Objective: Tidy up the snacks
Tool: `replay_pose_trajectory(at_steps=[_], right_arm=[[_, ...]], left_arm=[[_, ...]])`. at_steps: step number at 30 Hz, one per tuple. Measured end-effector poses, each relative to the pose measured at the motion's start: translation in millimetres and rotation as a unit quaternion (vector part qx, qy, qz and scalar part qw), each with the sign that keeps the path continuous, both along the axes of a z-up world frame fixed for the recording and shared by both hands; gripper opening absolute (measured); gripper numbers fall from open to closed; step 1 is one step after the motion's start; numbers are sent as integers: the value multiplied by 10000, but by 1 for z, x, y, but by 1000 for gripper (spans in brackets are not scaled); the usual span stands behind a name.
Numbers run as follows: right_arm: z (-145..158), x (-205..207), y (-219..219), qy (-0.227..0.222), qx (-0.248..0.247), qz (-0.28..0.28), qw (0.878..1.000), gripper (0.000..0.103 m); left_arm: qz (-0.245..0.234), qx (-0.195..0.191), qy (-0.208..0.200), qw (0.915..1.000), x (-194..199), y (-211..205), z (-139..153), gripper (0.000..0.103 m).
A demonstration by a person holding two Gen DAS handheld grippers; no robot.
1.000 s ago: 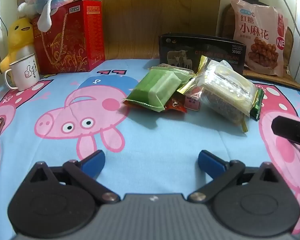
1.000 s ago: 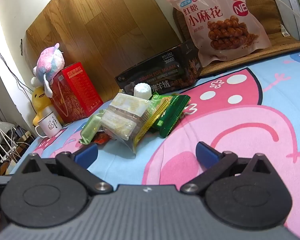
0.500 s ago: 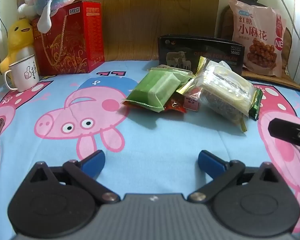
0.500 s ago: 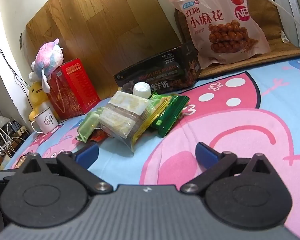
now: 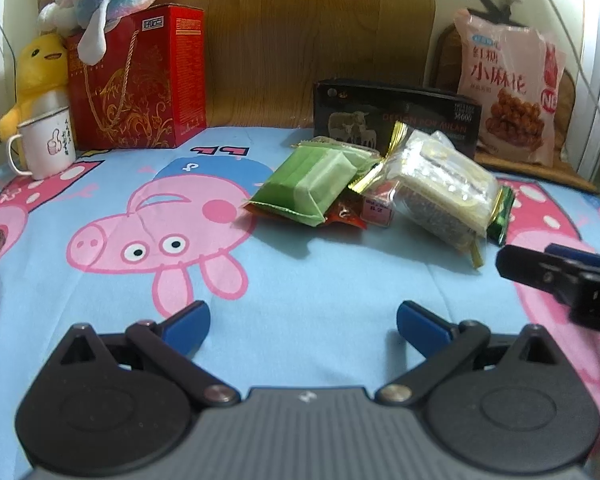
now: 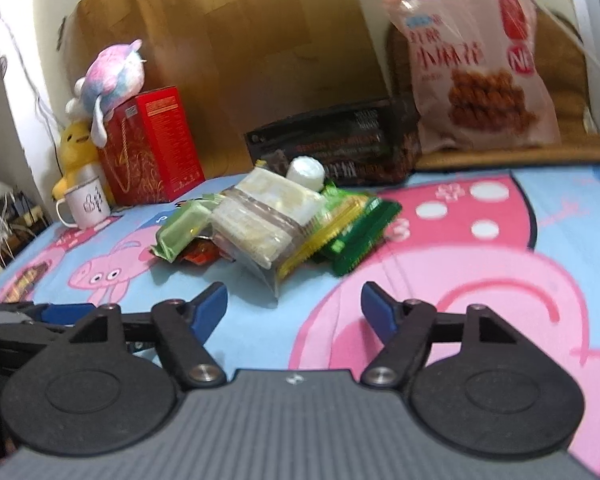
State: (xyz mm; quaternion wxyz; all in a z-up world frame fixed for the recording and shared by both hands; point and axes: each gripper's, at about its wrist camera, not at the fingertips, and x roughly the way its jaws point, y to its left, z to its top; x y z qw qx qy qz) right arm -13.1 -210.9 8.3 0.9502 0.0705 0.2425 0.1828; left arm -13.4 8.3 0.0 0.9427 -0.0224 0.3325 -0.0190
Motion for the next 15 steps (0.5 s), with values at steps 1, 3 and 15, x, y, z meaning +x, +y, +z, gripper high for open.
replay_pose_trajectory(at_steps=[1,3,15], right_arm=[[1,-1,3,-95,-104,15,9999,76],[3,0,8,-231,-284,62,9993,76],[10,28,33,-563,-1224,353,9903,85]], left_arm=[[2,-90,-33,10000,-1,3,1,103],[48,-245,-145,9996,-2,9,2,103],[492,-310,-821,9949,2,36,12,103]])
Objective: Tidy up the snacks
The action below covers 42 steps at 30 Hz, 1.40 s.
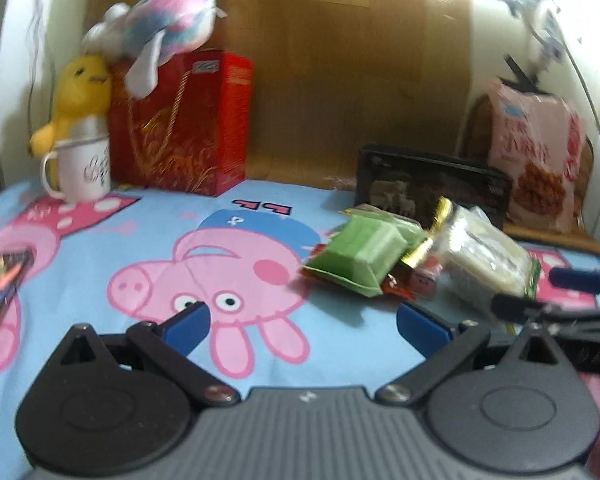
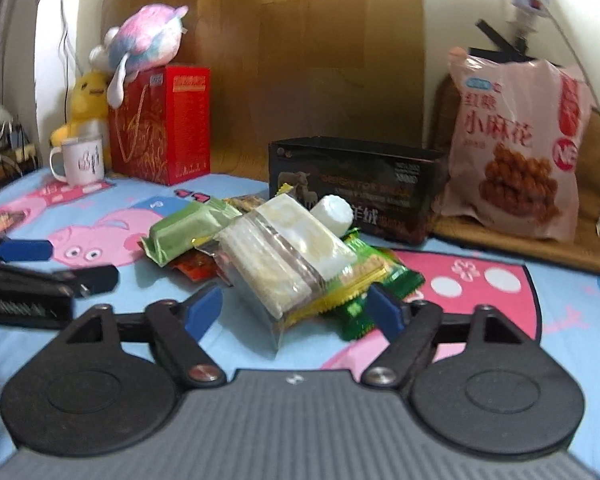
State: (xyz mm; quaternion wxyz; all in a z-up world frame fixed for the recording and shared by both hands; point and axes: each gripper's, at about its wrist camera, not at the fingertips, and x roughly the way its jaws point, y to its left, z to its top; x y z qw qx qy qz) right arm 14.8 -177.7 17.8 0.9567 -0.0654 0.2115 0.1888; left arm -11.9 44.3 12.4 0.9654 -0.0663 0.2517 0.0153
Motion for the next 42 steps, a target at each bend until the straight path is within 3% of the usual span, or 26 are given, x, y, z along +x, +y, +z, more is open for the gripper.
replay_pose_trajectory(at_steps=[7,9,11,14,18,23,25,28,31,42], right_arm=[[-6,23,20,-80,-686,263,9973,88],[-6,27,22,-101,-783,343,9963,81],[-6,26,24,-128,-874,471,9950,66],[-5,21,25,-203,-994,515,9935,57],[-2,-1,18,-188,-987,895,9909,54],[-3,-41,5,-76,-1074,1728,9791,55],[-2,-48,-4,-28,-1014,1580,9822,59],[2,-48,-27,29,-566,1080,9925,73],[0,-46,-45,196,-114,738,9970,77],[-10,-37,-66,582,486,324,9966,78]], left_arm=[[-3,-278,97,9996,3,9,-5,103],[-25,-275,68,9996,2,9,-5,103],[-46,-278,62,9996,1,9,-5,103],[-48,-347,100,9993,2,12,-5,103],[-93,-437,174,9989,4,15,-6,103],[-228,-403,187,9988,4,13,-6,103],[-268,-369,176,9988,3,11,-5,103],[-270,-329,189,9989,2,9,-5,103],[-262,-310,244,9989,4,9,-6,103],[-167,-281,372,9988,8,8,-8,103]])
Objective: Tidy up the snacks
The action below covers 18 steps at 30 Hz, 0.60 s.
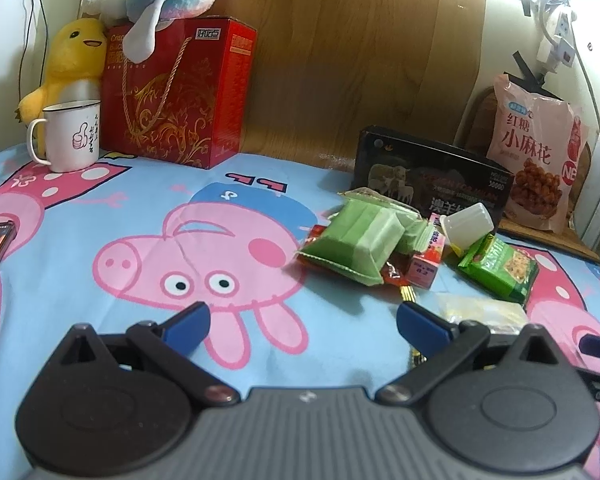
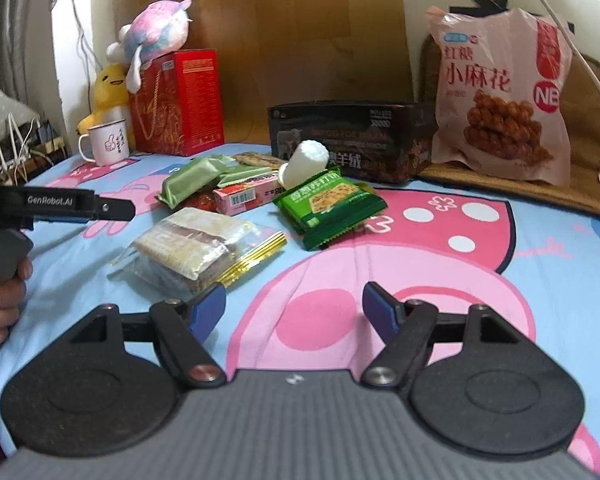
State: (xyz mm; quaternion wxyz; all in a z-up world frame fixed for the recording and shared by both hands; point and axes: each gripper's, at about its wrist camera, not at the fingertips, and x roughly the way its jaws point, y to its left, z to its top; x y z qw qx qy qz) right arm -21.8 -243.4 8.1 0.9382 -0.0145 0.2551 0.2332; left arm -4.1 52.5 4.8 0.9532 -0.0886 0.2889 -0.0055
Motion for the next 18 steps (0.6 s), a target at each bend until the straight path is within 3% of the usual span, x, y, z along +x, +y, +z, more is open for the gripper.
replay_pose_trajectory(at_steps=[7,18], right_arm=[[-3,6,-11,207,311,-203,9991,80],[-4,7,-13,246,323,-244,9989,81]], left_arm=[[29,17,14,10000,1,-1,0,103],[33,17,21,10000,0,-1,0,103]])
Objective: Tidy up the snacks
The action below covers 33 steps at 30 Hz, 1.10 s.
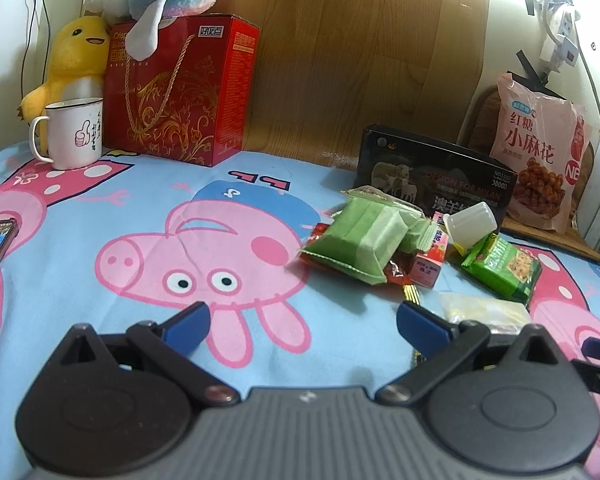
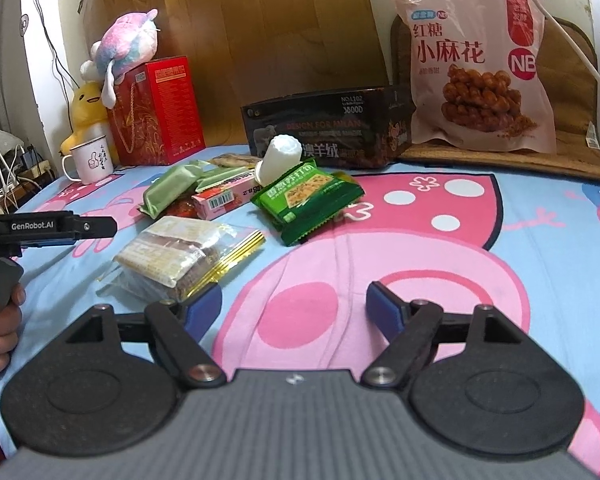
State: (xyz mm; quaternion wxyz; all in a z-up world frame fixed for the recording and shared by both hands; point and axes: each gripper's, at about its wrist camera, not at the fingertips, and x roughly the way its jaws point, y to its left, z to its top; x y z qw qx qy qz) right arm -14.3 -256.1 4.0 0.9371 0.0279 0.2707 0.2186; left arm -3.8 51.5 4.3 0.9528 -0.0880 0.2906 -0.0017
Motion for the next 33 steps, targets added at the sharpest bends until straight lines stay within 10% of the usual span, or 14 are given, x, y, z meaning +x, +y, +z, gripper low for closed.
replay_pose_trajectory(at_steps=[33], right_arm=[[-1,1,-2,32,110,19,9999,82]], left_arm=[[1,40,147,9999,4,-3,-2,103]])
